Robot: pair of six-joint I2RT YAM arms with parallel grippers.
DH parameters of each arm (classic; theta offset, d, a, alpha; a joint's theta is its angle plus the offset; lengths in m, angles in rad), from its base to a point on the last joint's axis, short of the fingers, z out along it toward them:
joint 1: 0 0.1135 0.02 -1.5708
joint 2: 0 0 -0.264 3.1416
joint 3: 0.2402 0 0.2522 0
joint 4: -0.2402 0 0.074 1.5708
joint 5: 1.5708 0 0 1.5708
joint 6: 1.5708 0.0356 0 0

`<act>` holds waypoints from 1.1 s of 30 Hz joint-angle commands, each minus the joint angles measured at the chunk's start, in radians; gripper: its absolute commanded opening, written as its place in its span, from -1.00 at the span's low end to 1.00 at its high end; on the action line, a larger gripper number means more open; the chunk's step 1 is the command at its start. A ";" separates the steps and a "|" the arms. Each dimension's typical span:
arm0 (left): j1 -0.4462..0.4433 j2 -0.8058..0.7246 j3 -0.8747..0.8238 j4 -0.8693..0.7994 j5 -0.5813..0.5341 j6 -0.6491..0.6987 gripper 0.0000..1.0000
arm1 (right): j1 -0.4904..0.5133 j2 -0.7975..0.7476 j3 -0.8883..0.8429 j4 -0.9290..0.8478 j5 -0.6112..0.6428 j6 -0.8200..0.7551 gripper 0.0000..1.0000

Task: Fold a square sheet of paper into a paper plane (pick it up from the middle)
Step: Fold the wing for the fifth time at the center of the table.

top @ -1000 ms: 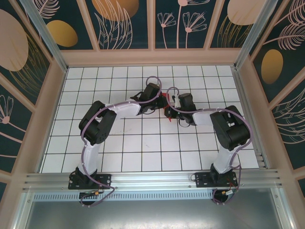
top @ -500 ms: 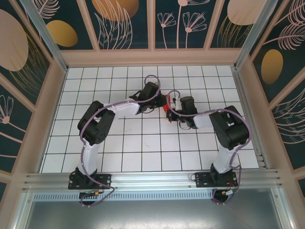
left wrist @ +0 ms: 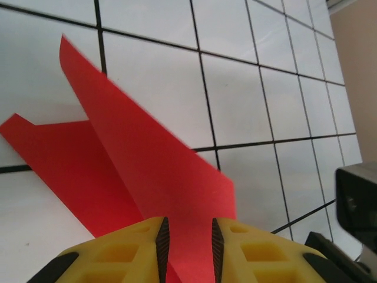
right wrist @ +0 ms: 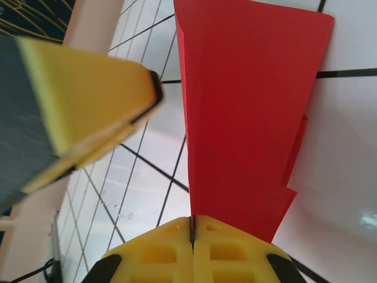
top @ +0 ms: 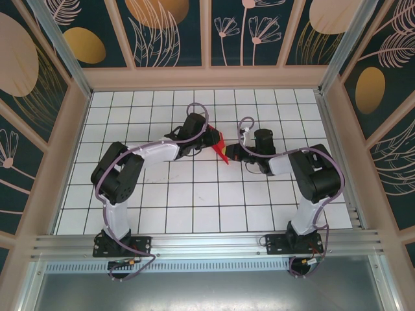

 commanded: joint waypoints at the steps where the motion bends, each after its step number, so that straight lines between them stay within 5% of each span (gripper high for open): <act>1: 0.004 -0.022 -0.047 0.083 0.052 0.003 -0.40 | -0.007 0.028 -0.037 0.098 -0.069 0.094 -1.00; 33: -0.003 0.137 0.001 0.049 0.030 0.042 -0.51 | -0.019 0.120 -0.033 -0.030 -0.038 0.254 -1.00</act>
